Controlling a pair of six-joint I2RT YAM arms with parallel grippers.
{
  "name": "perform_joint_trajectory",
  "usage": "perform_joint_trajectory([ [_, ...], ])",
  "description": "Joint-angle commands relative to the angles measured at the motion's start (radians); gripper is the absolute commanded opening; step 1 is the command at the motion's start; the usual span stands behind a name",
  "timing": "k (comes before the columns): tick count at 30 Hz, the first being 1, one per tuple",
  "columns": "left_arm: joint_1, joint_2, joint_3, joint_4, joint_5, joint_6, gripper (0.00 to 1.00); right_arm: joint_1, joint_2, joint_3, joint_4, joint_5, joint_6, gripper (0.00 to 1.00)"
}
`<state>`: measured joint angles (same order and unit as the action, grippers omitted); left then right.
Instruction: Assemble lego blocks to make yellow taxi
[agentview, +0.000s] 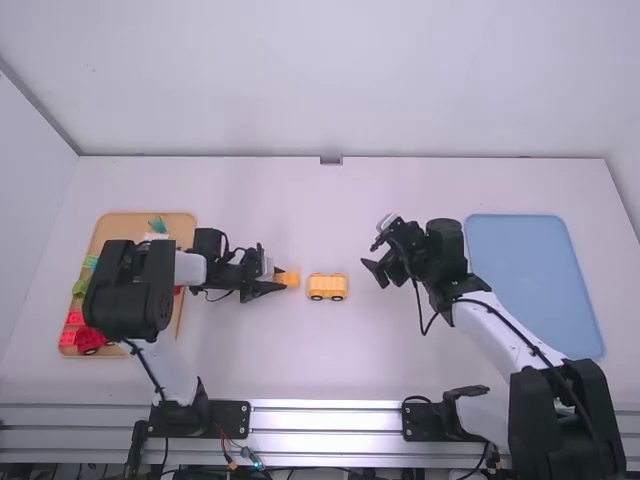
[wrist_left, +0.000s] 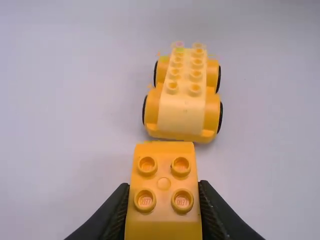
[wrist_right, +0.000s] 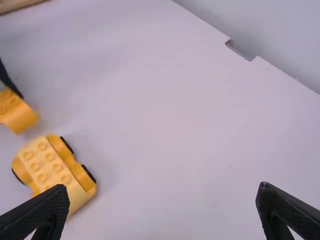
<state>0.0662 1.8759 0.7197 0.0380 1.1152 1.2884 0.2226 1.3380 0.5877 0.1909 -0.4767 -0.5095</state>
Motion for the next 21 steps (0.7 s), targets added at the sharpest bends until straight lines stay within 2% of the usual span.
perform_joint_trajectory([
  [1, -0.021, -0.072, -0.007, -0.014, 0.013, -0.050, 0.23, -0.001, 0.077, 0.001, -0.005, -0.116, -0.110, 0.99],
  [3, -0.031, -0.092, -0.007, -0.024, -0.008, -0.068, 0.22, -0.001, 0.111, 0.001, 0.006, -0.158, -0.143, 0.99],
  [5, -0.074, -0.128, -0.007, -0.038, -0.019, -0.069, 0.18, -0.001, 0.225, 0.001, 0.086, -0.288, -0.219, 0.98],
  [13, -0.136, -0.129, -0.007, -0.016, 0.055, -0.073, 0.12, -0.001, 0.512, 0.001, 0.248, -0.621, -0.527, 0.98],
  [17, -0.153, -0.122, -0.007, 0.035, 0.024, -0.167, 0.12, 0.001, 0.614, 0.001, 0.379, -0.662, -0.510, 0.99],
  [20, -0.180, -0.122, -0.007, 0.069, -0.019, -0.225, 0.11, 0.010, 0.719, 0.011, 0.585, -0.687, -0.349, 0.98],
  [21, -0.181, -0.122, -0.007, 0.068, -0.020, -0.225, 0.12, 0.011, 0.724, 0.013, 0.594, -0.689, -0.343, 0.98],
])
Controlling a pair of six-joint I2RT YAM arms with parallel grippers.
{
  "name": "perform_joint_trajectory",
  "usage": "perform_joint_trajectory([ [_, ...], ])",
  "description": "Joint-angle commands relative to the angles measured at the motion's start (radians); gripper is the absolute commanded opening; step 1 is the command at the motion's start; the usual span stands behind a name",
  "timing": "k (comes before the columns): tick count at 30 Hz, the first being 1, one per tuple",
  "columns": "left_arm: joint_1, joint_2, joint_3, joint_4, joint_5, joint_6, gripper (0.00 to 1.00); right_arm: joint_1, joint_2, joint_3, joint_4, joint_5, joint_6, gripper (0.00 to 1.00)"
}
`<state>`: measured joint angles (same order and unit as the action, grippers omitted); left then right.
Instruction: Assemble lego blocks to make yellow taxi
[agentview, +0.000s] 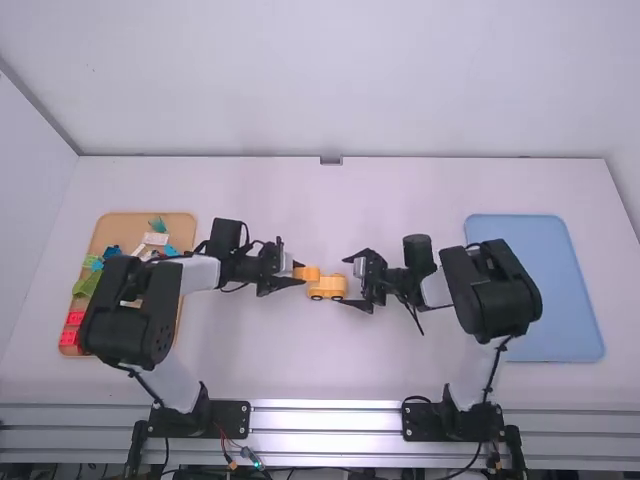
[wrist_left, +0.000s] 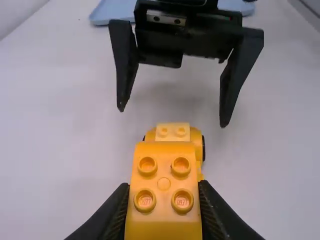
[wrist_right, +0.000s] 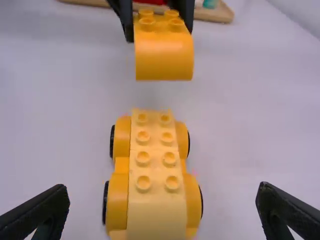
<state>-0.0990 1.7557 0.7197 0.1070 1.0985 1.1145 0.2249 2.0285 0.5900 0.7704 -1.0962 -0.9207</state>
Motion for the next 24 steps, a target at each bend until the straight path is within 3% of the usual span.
perform_joint_trajectory([
  [1, -0.027, -0.002, -0.007, -0.001, -0.014, -0.048, 0.11, 0.021, 0.068, 0.024, 0.063, -0.083, 0.105, 0.98],
  [11, -0.063, 0.021, -0.007, 0.034, -0.026, -0.057, 0.05, 0.097, 0.150, 0.109, 0.035, 0.053, 0.183, 1.00],
  [15, -0.062, 0.080, -0.007, 0.118, -0.022, -0.133, 0.09, 0.102, 0.150, 0.103, 0.037, 0.082, 0.180, 0.90],
  [24, -0.061, 0.094, -0.006, 0.145, -0.008, -0.137, 0.09, 0.076, 0.150, 0.076, 0.035, 0.098, 0.154, 0.85],
])
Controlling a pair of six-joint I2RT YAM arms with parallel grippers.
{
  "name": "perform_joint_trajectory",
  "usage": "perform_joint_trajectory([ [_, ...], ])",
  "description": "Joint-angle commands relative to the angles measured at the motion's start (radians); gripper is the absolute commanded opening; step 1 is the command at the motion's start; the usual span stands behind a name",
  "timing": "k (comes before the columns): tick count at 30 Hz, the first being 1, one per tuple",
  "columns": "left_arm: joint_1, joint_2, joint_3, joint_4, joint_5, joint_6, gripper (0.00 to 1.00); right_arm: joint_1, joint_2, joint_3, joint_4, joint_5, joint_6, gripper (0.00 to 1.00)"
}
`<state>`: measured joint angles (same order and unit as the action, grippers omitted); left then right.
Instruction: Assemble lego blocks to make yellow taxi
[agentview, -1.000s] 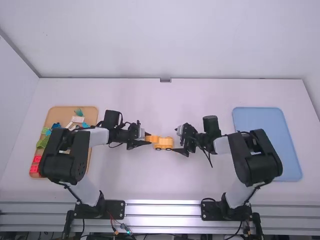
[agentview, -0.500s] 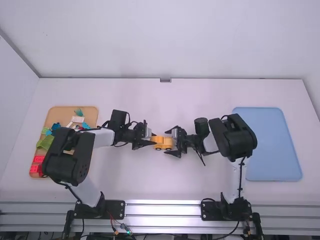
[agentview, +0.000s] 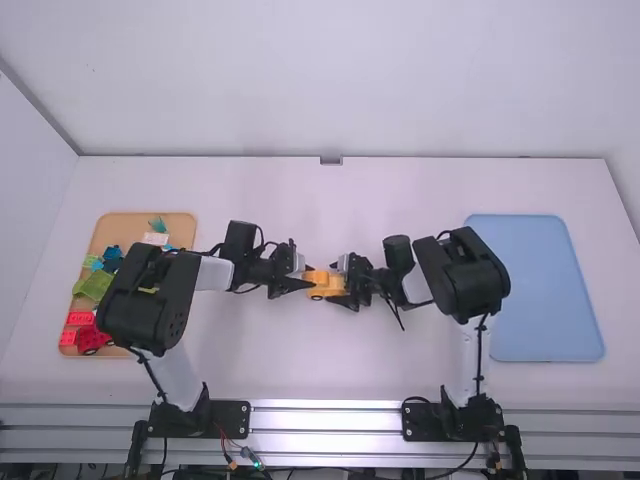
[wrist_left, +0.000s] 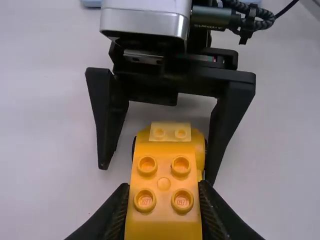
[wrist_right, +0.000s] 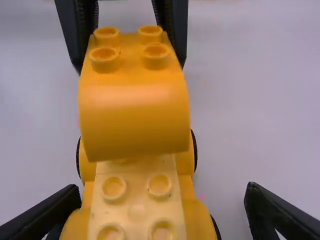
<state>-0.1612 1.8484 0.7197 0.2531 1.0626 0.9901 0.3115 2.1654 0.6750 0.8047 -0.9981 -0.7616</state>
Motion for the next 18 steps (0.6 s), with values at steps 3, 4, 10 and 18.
perform_joint_trajectory([
  [3, -0.018, 0.002, -0.005, -0.002, 0.025, -0.018, 0.08, -0.008, 0.013, -0.005, -0.010, 0.004, -0.005, 0.82],
  [4, -0.028, 0.002, -0.005, -0.001, 0.024, -0.016, 0.08, -0.005, 0.013, -0.005, -0.008, 0.005, -0.006, 0.78],
  [10, -0.033, 0.002, -0.005, 0.027, 0.021, -0.066, 0.04, 0.010, 0.013, -0.008, -0.009, 0.013, -0.039, 0.56],
  [18, -0.042, 0.002, -0.006, 0.051, 0.016, -0.130, 0.04, 0.002, 0.013, -0.010, -0.009, 0.028, -0.015, 0.41],
])
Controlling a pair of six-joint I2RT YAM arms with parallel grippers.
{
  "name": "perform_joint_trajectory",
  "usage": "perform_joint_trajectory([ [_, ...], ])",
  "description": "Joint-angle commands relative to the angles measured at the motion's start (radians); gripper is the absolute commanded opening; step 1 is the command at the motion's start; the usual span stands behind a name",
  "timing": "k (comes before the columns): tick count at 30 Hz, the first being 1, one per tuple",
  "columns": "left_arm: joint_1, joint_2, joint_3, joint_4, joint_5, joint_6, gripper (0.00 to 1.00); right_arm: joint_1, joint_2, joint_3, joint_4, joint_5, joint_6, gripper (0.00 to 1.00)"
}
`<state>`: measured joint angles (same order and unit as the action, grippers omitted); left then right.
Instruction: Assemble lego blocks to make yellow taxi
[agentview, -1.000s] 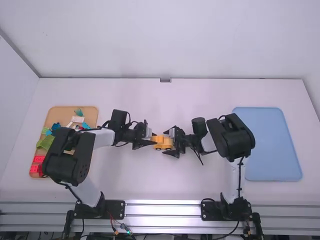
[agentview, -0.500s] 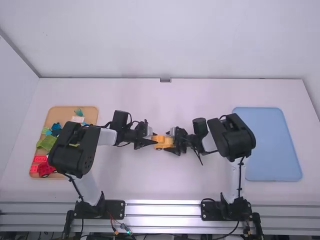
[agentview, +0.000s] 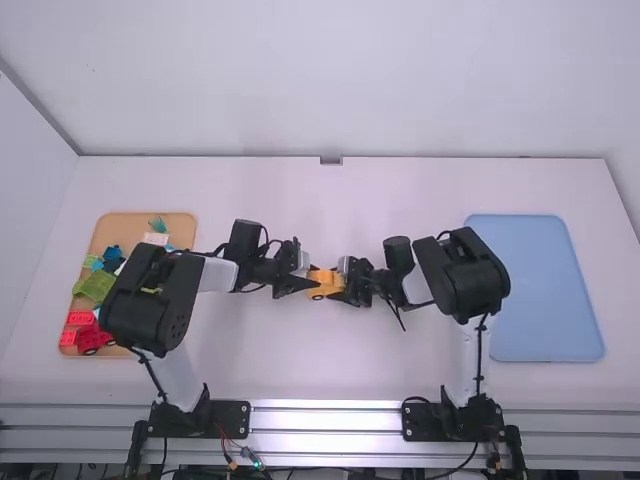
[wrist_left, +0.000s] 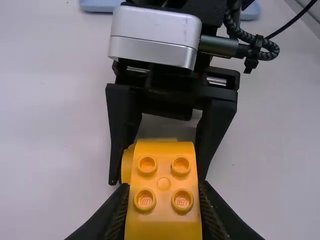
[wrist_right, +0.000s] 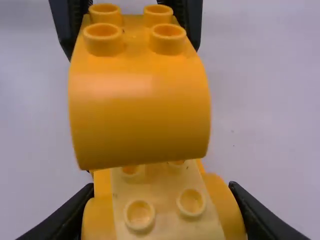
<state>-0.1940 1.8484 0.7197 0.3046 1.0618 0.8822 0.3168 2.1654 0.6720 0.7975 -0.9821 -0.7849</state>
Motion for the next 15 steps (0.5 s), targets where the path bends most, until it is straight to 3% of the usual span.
perform_joint_trajectory([
  [1, -0.010, 0.002, -0.006, -0.002, 0.011, -0.023, 0.03, -0.002, 0.013, -0.007, 0.000, 0.023, 0.032, 0.42],
  [15, -0.018, 0.003, -0.006, 0.007, -0.031, -0.022, 0.02, 0.062, 0.013, -0.047, 0.043, 0.121, 0.124, 0.38],
])
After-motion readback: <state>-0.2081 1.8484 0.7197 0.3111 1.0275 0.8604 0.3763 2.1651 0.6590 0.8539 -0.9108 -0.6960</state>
